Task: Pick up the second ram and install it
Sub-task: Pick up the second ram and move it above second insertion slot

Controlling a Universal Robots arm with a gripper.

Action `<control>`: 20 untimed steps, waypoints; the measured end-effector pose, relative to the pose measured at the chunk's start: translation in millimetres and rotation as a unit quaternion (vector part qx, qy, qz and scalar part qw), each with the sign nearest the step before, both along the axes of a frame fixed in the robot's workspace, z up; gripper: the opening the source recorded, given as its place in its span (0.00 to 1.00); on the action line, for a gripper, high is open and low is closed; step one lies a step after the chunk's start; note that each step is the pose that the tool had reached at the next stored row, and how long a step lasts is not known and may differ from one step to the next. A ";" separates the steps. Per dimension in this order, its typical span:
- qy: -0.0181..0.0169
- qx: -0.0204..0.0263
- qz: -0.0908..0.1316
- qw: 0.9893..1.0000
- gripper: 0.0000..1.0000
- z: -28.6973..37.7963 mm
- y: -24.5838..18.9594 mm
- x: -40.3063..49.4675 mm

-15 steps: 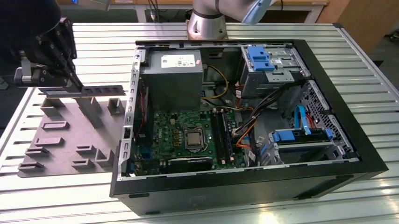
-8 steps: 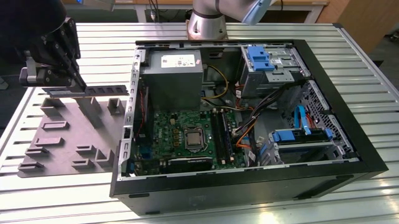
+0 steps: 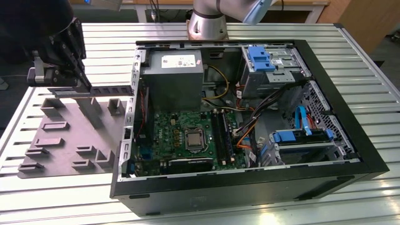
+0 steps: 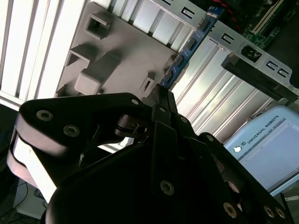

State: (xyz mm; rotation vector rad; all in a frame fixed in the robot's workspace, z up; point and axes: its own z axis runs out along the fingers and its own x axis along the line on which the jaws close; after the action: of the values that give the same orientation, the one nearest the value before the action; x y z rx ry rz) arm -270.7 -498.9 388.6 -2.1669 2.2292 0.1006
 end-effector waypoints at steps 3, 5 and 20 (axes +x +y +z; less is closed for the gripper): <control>0.000 0.000 0.000 1.000 0.12 0.0 0.0 2.5; 0.000 0.000 0.000 1.000 0.12 0.0 0.0 4.2; 0.000 0.000 0.000 1.000 0.12 0.0 0.0 18.1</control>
State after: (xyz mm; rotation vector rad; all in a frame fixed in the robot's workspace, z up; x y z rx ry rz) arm -252.6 -498.9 388.6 -2.1668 2.2292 0.1006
